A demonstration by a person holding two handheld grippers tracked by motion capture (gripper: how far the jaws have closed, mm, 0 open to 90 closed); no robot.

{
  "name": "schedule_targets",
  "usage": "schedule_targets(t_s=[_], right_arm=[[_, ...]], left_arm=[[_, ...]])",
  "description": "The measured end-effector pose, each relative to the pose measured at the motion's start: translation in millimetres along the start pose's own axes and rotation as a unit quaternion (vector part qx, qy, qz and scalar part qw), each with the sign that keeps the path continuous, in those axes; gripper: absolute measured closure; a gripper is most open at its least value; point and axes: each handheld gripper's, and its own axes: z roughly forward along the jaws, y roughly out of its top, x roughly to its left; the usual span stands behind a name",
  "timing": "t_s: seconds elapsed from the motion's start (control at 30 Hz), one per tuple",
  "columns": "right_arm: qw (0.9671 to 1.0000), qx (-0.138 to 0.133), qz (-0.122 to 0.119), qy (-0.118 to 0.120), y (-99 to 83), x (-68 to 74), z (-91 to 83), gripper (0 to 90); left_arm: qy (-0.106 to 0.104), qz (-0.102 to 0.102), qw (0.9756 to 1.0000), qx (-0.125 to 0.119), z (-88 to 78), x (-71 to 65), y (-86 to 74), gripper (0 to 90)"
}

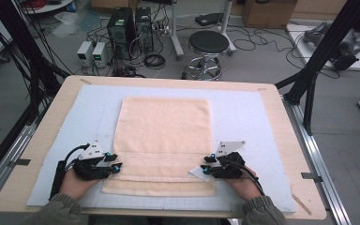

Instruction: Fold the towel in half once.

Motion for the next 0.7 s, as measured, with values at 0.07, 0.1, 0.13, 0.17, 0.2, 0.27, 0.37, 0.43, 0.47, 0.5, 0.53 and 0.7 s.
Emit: schedule_targets(t_s=[0.07, 0.1, 0.13, 0.17, 0.2, 0.27, 0.37, 0.43, 0.47, 0.5, 0.53, 0.7], right_arm=[[1.0000, -0.001, -0.004, 0.004, 0.2, 0.7, 0.5, 73.5], [0.9999, -0.001, -0.010, 0.003, 0.7, 1.1, 0.8, 74.9], [0.9999, -0.001, -0.011, 0.002, 1.0, 1.9, 0.8, 76.9], [0.9999, -0.004, -0.013, 0.001, 1.2, 1.8, 1.0, 79.1], [1.0000, -0.001, -0.009, 0.004, 1.2, 1.8, 0.4, 81.4], [0.9999, -0.002, -0.012, 0.003, 1.6, 1.6, 0.4, 83.8], [0.9999, 0.000, -0.016, 0.001, 3.3, 2.4, -0.4, 85.6], [0.9999, 0.001, -0.014, 0.003, 5.5, 2.3, -2.2, 85.9], [0.9998, -0.004, -0.018, 0.003, 7.8, 2.0, -4.6, 85.9], [0.9998, -0.004, -0.017, 0.003, 9.6, 2.3, -7.0, 85.9], [0.9998, -0.013, -0.017, 0.002, 12.4, 2.6, -10.2, 85.9], [0.9987, -0.031, -0.041, 0.001, 33.5, 9.8, -31.5, 86.0]], left_arm=[[0.003, 0.007, 1.0000, -0.002, 0.8, -2.7, -0.1, 69.4], [0.000, 0.009, 1.0000, -0.001, 0.7, -3.4, 0.2, 71.3], [0.001, 0.010, 0.9999, 0.001, 1.1, -4.6, 0.7, 76.8], [0.003, 0.012, 0.9999, 0.001, 1.4, -5.5, 1.1, 78.0], [0.003, 0.012, 0.9999, 0.002, 1.4, -5.6, 1.3, 79.8], [0.004, 0.013, 0.9999, 0.000, 1.9, -5.3, 1.6, 83.4], [0.007, 0.011, 0.9999, 0.002, 0.8, -5.9, 3.1, 85.5], [0.010, 0.009, 0.9999, -0.001, -2.6, -7.2, 5.8, 85.9], [0.011, 0.010, 0.9999, -0.004, -4.7, -7.1, 7.0, 86.0], [0.011, 0.006, 0.9999, -0.011, -7.7, -7.7, 9.1, 86.1], [0.013, 0.007, 0.9997, -0.017, -12.3, -8.5, 12.4, 86.1], [0.024, 0.019, 0.9985, -0.046, -37.9, -13.6, 29.5, 86.4]])
